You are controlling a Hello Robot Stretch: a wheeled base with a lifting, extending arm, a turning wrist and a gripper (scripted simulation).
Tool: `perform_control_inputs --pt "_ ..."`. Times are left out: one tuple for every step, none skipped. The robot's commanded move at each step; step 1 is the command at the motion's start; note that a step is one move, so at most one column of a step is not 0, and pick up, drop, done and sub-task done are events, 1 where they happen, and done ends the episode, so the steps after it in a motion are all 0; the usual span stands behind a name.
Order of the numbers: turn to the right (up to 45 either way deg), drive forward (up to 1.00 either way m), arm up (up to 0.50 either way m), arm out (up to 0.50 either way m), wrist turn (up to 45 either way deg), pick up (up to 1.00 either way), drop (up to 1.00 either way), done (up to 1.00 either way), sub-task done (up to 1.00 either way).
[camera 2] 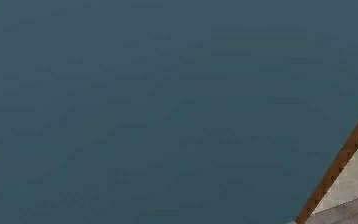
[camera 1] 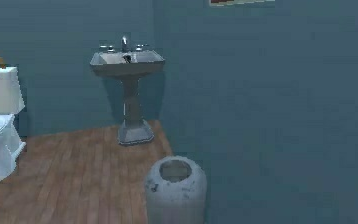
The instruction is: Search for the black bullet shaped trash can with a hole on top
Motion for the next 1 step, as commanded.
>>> perform_control_inputs --pt "0.0 0.0 0.0 0.0 0.0 0.0 0.0 1.0 0.0"
